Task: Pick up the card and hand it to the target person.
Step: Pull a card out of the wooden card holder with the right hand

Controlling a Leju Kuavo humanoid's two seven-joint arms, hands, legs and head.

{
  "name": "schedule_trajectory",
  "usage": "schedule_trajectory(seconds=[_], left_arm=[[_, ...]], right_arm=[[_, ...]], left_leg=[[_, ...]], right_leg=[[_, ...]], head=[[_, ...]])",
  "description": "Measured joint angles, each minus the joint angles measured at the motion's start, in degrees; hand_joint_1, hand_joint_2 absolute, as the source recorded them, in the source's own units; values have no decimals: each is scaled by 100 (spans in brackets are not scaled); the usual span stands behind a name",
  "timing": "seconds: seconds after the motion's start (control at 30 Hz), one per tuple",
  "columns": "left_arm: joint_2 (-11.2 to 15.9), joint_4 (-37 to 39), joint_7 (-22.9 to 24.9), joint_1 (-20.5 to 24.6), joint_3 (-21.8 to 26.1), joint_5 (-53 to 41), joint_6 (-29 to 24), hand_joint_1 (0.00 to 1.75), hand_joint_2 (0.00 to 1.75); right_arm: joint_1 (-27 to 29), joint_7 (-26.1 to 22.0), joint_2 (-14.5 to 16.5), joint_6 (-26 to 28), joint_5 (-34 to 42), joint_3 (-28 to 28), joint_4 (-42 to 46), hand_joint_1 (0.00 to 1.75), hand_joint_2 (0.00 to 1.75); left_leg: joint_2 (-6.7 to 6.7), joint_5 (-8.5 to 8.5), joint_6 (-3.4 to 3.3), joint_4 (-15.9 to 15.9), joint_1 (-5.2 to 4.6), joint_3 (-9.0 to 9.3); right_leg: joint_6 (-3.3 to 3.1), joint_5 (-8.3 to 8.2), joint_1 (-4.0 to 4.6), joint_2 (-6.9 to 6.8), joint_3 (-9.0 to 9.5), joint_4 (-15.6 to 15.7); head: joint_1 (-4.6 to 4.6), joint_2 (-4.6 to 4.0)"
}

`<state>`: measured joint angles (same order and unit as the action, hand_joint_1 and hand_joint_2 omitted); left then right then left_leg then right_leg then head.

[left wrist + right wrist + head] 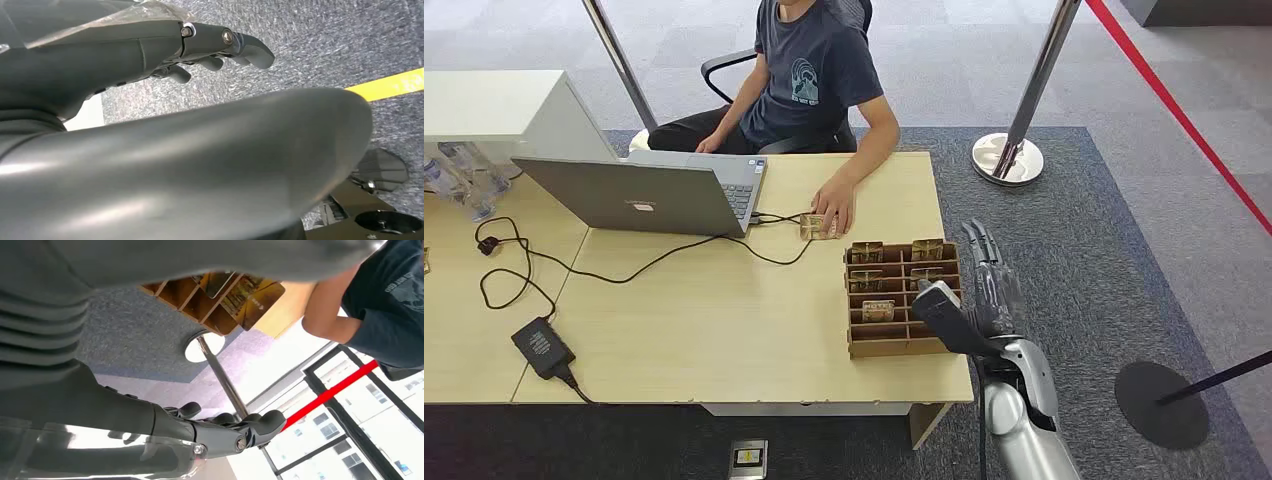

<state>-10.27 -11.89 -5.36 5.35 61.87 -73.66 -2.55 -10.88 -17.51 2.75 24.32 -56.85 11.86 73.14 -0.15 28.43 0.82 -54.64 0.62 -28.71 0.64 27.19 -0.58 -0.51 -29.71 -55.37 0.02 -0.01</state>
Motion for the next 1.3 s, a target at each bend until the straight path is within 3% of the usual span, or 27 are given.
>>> schedule_trajectory(seconds=[0.37,0.77,1.3], left_arm=[[12,-1,-8,-1,1,21,1,0,0],[48,0,-44,1,-36,-3,16,0,0],[48,0,-2,-2,-37,18,16,0,0]], right_arm=[[-93,268,-216,13,-622,386,-26,0,175],[-409,1102,-423,75,-2127,1006,151,0,175],[-779,1522,-422,-221,-2237,1367,-346,0,175]], left_leg=[[0,0,0,0,0,-1],[0,0,0,0,0,-1],[0,0,0,0,0,-5]], right_leg=[[0,0,0,0,-1,0],[0,0,0,0,-1,-1],[0,0,0,0,-5,-1]], head=[[0,1],[0,1],[0,0]])
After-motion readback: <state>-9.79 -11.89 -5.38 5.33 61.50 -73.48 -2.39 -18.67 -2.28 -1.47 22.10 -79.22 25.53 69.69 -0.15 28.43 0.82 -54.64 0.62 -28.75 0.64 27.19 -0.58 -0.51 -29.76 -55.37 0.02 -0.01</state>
